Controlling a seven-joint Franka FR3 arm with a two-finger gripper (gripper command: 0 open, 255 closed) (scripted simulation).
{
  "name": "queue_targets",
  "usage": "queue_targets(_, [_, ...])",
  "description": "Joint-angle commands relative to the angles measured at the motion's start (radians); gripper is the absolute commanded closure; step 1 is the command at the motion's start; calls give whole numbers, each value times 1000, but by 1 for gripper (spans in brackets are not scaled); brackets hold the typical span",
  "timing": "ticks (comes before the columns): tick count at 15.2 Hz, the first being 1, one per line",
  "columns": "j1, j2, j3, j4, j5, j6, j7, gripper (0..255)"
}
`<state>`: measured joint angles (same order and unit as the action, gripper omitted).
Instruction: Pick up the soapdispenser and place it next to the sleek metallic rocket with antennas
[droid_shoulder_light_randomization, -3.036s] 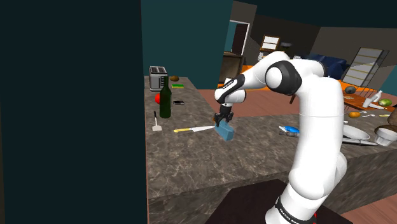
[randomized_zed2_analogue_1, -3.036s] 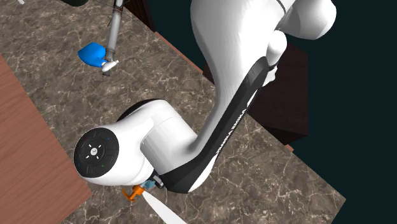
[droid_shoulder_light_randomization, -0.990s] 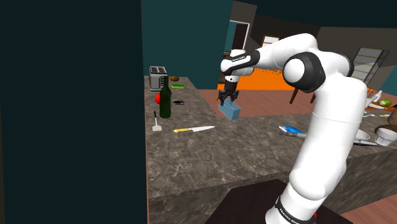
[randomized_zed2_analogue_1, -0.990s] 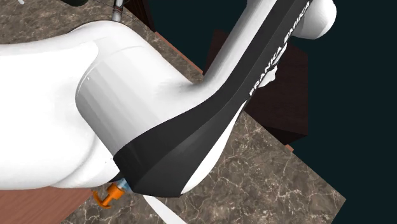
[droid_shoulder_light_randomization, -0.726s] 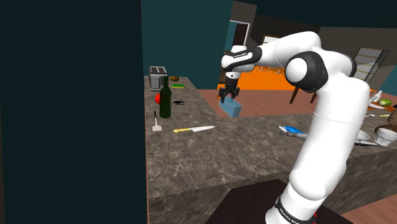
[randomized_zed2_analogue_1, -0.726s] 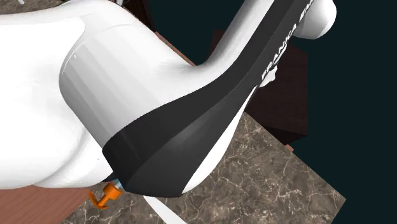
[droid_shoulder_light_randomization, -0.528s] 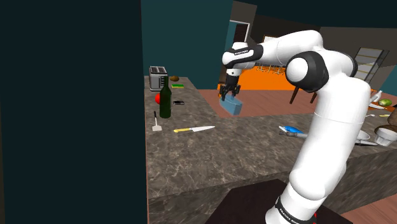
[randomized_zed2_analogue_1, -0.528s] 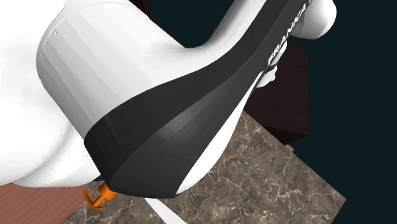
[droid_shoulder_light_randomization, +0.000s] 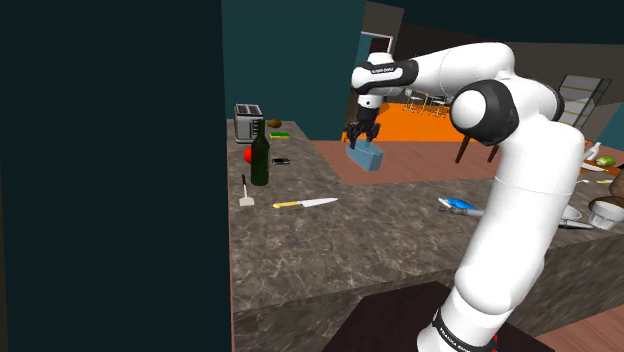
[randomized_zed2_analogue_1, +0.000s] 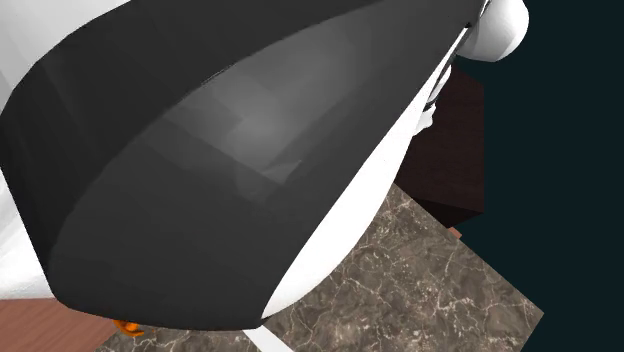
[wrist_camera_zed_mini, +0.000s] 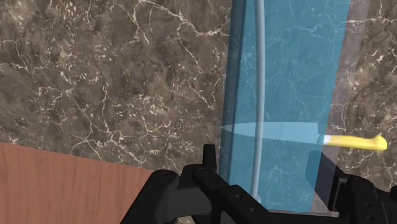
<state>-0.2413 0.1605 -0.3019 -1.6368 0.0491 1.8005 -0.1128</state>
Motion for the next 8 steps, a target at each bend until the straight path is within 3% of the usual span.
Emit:
queue_targets(1, [-2,4,-1,30,1,-27,-3,255])
queue_targets(4, [-4,6,-2,70,1,-65,-3,255])
queue_targets(8, [-45,-48,-36,0,-10,-48,-79,255])
